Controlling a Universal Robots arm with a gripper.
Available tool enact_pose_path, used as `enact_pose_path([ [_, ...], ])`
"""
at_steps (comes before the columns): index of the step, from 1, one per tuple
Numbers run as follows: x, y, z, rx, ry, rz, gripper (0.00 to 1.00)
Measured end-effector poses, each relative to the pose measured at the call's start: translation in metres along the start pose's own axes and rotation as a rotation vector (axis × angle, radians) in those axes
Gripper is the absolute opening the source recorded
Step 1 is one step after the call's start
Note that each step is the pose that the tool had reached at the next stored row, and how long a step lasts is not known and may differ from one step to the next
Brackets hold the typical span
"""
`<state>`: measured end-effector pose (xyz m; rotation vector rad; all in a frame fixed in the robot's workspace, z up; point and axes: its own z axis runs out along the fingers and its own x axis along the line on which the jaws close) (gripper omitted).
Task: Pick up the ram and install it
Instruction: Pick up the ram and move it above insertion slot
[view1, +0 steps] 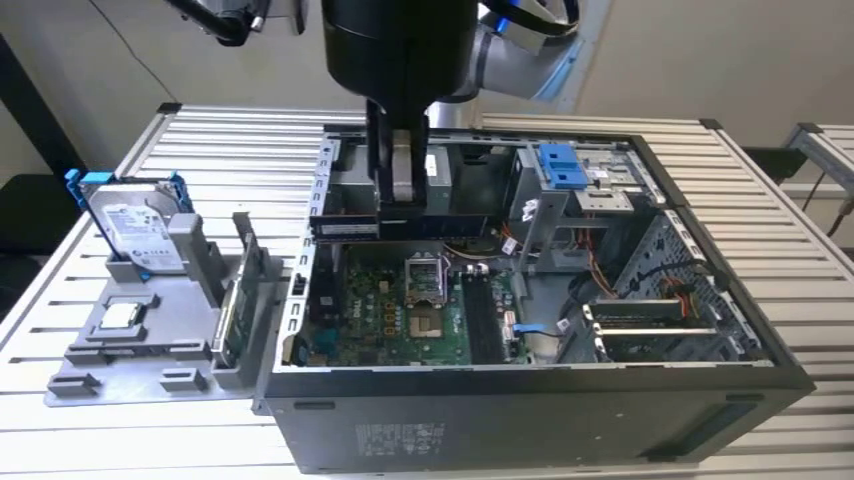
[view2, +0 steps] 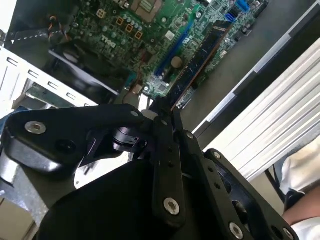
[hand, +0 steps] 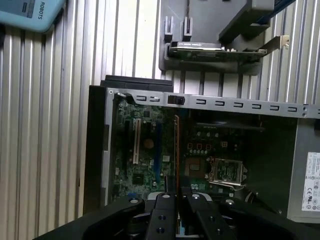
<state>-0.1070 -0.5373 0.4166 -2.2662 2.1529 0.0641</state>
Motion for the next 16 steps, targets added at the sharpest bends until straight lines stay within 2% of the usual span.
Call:
enact_pose_path([
  [5,0.0009,-0.0153,0.0019,0.0,0.0,0.0,0.14],
  [16,0.0025,-0.0441,0.0058,0.0,0.0001,-0.001,0.14],
])
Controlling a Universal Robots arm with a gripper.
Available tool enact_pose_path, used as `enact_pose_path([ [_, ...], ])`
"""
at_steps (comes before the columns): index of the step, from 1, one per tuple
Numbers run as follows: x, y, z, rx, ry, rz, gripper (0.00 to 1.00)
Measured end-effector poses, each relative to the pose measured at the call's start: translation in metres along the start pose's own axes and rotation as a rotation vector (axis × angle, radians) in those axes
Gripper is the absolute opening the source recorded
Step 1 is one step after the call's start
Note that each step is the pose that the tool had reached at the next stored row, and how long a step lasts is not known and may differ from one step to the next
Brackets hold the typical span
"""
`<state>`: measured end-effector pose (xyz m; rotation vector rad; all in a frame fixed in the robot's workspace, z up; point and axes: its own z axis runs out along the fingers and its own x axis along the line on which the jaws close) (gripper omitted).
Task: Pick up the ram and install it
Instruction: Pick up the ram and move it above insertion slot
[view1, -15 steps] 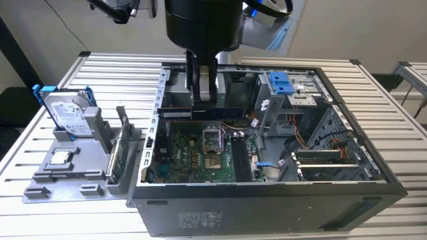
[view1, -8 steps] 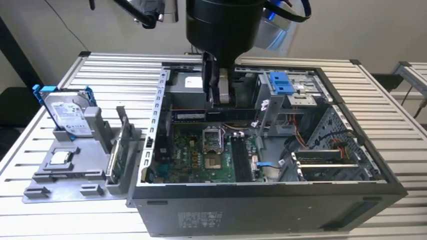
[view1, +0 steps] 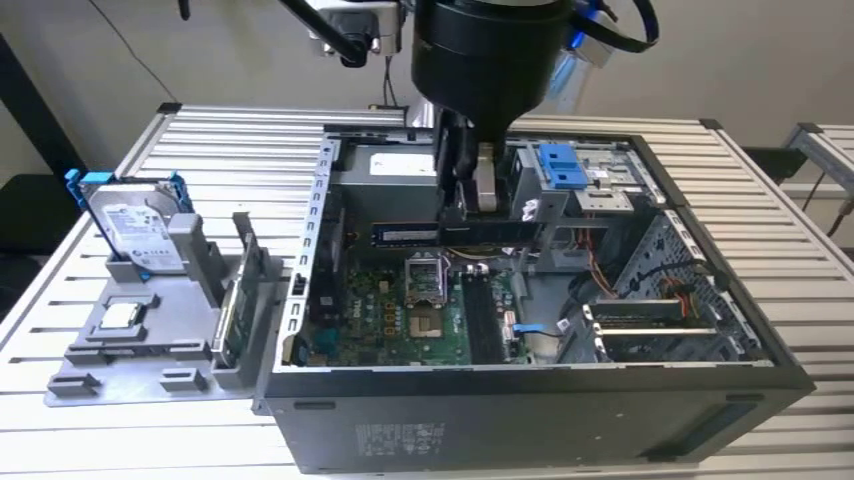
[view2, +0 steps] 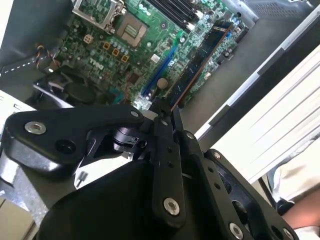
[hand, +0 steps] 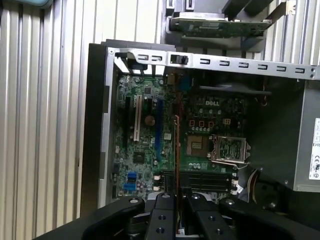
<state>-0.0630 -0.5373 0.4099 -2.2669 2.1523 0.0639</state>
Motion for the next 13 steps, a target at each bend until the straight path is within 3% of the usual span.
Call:
enact_pose_path([
  [13,0.0004,-0.0471,0.003,0.0,-0.0001,0.0,0.14],
])
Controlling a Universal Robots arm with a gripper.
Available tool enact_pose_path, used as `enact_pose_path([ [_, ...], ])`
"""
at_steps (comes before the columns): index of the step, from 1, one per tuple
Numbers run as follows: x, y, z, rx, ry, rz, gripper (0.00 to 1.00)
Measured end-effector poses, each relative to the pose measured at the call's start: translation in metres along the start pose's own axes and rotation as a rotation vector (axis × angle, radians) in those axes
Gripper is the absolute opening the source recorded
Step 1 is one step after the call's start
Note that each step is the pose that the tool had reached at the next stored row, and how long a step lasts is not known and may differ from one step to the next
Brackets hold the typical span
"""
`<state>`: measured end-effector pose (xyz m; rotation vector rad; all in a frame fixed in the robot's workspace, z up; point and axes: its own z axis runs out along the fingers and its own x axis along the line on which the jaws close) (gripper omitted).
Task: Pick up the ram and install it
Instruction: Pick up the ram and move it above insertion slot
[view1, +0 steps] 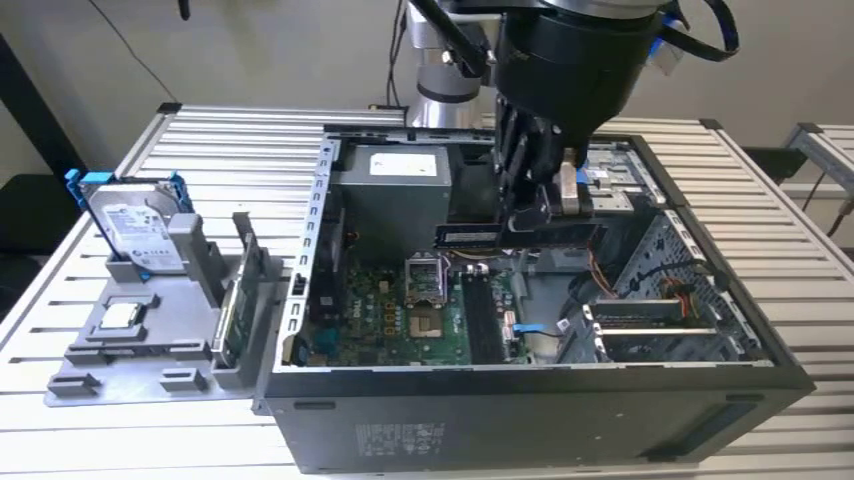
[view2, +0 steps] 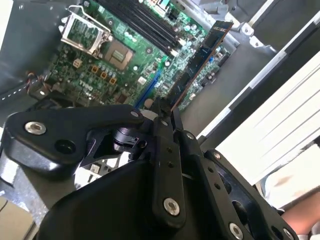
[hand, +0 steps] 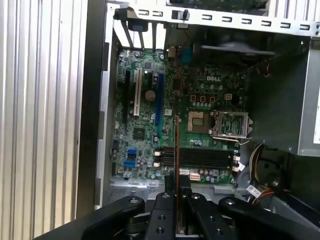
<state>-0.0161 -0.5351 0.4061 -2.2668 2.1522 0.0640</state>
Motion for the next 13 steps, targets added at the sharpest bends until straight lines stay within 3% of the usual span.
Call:
enact_pose_path([
  [5,-0.001,-0.0119,0.0008,0.0,0.0,0.0,0.14],
  [10,-0.0012,-0.0126,0.0007,0.0,0.0001,0.0,0.14],
  [13,-0.0053,-0.0128,0.0009,0.0,-0.0001,0.0,0.14],
])
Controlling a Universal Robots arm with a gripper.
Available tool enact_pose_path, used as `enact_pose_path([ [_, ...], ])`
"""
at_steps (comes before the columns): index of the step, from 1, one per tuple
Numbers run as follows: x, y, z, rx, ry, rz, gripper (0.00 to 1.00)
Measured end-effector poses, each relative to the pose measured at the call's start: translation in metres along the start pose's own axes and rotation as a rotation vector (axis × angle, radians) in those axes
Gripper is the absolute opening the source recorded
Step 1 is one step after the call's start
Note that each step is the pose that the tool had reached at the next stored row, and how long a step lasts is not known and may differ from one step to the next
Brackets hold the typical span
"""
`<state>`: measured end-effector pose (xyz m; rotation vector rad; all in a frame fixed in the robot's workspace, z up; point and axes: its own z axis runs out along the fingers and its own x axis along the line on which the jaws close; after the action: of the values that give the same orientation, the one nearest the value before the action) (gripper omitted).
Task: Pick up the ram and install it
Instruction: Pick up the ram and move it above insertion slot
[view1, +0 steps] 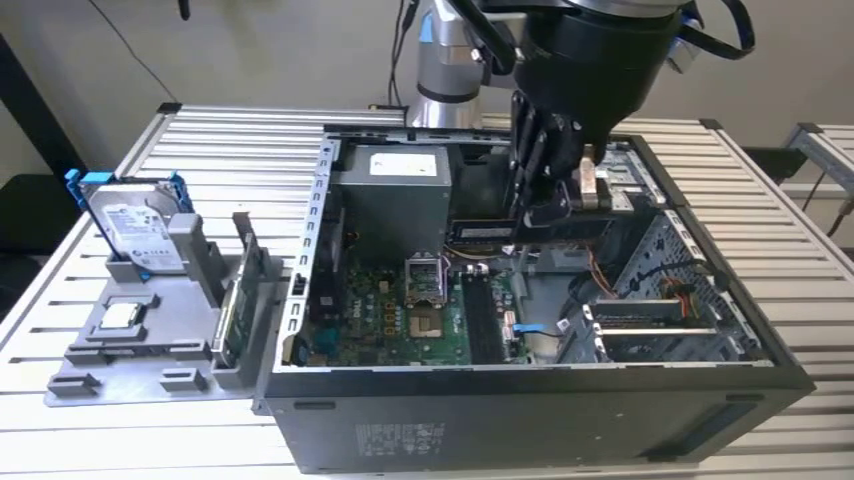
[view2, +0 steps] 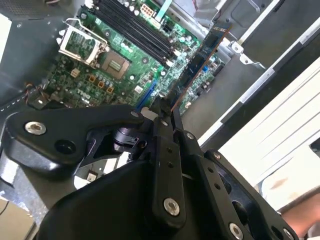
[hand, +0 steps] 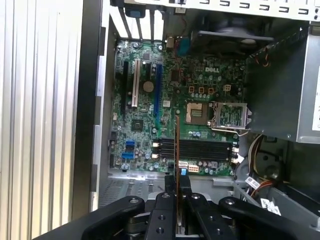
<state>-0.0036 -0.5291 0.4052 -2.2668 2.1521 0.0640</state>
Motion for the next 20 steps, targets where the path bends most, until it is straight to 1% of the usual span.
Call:
enact_pose_path([
  [2,-0.0051,-0.0003,0.0003,0.0,-0.0004,0.0,0.14],
  [5,-0.0153,-0.0008,0.001,0.0,-0.0009,0.0,0.14],
  [16,-0.0559,-0.0029,0.0038,0.0,-0.001,0.0,0.14],
  [17,-0.0584,-0.003,0.004,0.0,-0.0009,0.0,0.14],
  [20,-0.0595,-0.0033,0.0048,0.0008,-0.0014,0.019,0.14],
])
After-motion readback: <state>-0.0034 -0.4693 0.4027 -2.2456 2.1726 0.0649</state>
